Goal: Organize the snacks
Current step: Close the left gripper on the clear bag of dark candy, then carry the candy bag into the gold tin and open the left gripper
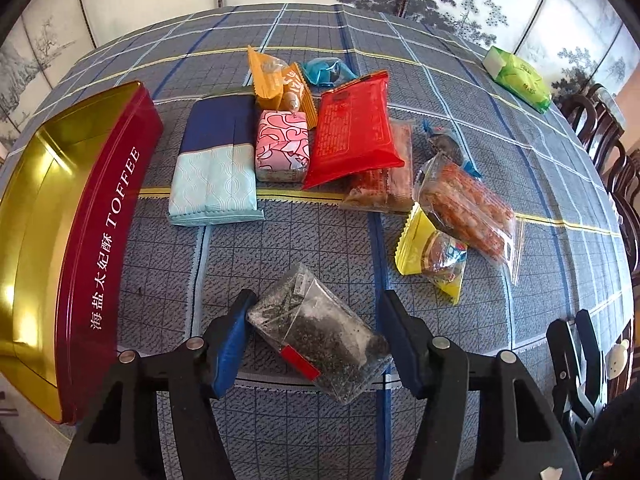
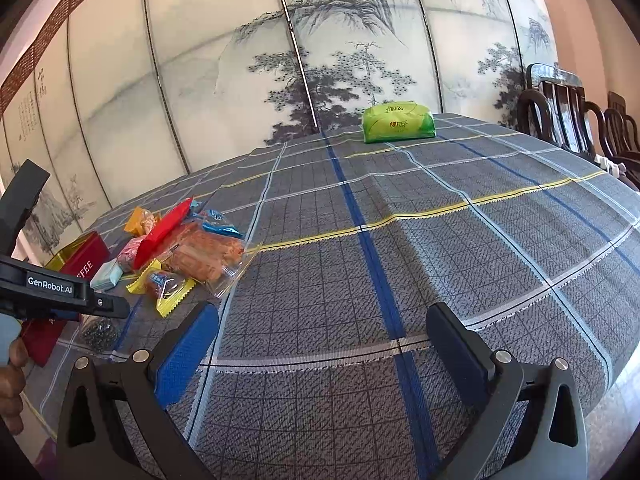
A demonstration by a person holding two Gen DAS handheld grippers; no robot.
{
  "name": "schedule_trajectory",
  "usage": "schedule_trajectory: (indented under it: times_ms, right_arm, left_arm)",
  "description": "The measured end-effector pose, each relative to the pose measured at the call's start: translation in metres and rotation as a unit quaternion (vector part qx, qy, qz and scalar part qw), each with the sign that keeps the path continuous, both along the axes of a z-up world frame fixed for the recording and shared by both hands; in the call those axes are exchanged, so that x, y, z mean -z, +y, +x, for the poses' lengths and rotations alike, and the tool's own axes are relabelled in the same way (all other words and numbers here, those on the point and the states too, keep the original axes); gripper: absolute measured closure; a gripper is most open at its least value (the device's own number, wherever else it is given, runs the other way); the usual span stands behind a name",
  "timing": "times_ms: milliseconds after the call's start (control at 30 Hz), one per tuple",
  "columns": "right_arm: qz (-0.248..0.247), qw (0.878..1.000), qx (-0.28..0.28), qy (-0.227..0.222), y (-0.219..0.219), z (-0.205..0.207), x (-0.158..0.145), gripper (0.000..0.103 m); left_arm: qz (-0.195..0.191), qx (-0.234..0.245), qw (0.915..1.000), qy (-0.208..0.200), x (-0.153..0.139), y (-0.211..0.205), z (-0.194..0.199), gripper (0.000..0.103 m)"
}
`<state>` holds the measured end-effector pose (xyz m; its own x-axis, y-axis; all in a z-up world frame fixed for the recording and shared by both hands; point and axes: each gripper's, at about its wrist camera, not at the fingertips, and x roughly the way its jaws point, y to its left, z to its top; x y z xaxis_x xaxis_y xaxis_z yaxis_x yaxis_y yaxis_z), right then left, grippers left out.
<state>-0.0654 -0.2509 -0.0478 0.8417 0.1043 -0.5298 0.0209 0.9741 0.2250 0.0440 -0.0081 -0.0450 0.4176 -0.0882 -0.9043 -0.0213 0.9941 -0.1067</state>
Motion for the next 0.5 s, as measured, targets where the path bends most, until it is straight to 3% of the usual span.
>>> schedule_trajectory:
  times_ms: [67, 333, 400, 500]
  right_arm:
    - [-0.002, 1.0, 0.0, 0.0, 0.0, 0.0, 0.0, 0.0]
    - [-0.01, 1.0, 0.0, 0.003, 0.004, 0.001, 0.001, 0.0]
    - [-0.014, 1.0, 0.0, 0.004, 0.005, 0.001, 0.001, 0.0]
    - [-0.014, 1.0, 0.0, 0.004, 0.006, 0.002, 0.001, 0.0]
  left_arm:
    - [0.0, 0.016, 0.9998, -0.008, -0.002, 0.003, -0.007, 0.055]
    - [-0.004, 0.083, 0.9954, -0.048, -0.016, -0.003, -0.051, 0.057]
    - [-0.012, 0.097, 0.9937, -0.055, -0.023, -0.004, -0.058, 0.072]
    - [-0.011, 0.103, 0.9925, -0.065, -0.032, -0.004, -0.064, 0.072]
